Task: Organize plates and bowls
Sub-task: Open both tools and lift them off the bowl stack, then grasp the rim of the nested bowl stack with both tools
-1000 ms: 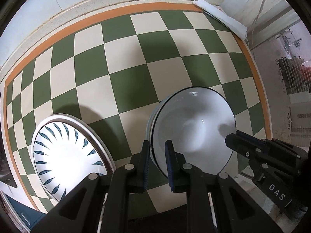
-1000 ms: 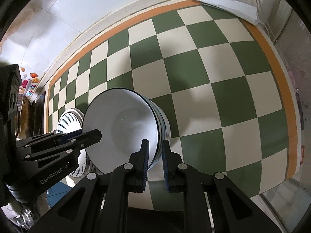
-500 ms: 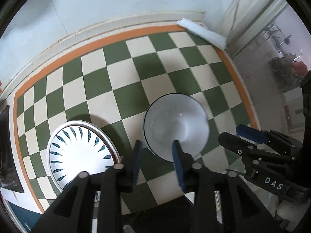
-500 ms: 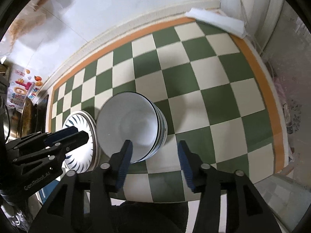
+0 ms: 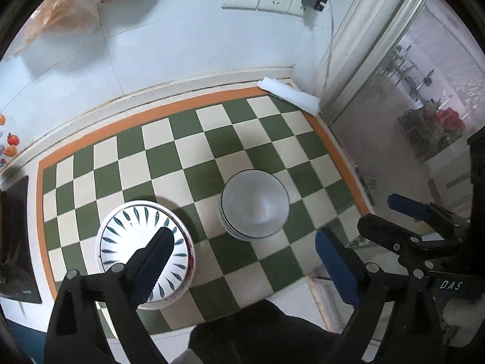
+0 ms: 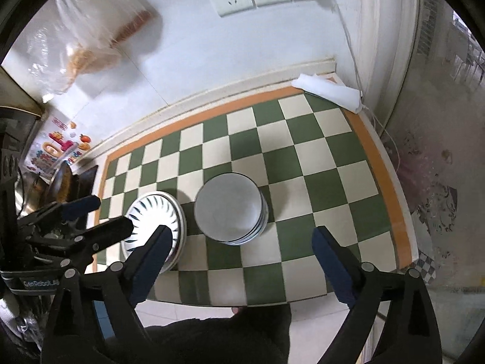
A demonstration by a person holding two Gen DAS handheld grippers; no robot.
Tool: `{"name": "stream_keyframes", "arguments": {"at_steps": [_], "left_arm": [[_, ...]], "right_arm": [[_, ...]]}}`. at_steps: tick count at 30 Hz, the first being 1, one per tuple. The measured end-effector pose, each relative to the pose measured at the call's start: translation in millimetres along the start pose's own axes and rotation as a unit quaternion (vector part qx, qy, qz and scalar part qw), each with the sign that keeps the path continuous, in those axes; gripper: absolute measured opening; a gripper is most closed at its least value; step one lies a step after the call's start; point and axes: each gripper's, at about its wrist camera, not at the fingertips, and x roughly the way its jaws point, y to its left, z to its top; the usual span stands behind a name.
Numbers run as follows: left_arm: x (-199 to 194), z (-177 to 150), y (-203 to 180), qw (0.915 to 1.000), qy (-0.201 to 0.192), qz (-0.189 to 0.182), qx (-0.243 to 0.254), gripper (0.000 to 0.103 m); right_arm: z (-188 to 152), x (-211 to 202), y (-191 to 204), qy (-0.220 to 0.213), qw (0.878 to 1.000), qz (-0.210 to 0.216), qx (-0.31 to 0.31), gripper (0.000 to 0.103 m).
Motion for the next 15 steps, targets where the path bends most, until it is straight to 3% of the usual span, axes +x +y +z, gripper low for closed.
{"name": "stream_keyframes", "arguments": {"at_steps": [7,15], "left_arm": [[-25.4,-13.7,2.3,0.9998,-0.016,-0.005,-0.010,0.097],[-30.5,-20.4,9.0,0.9996,-0.016,-0.004,-0.024,0.097]], "right_arm": [[-14.6,-28.4,17.0,-0.017,1.000,-0.005,-0.011,0.100],[-19.6,-28.7,28.0,-0.010,1.000,-0.004,-0.023,0.101]]}}
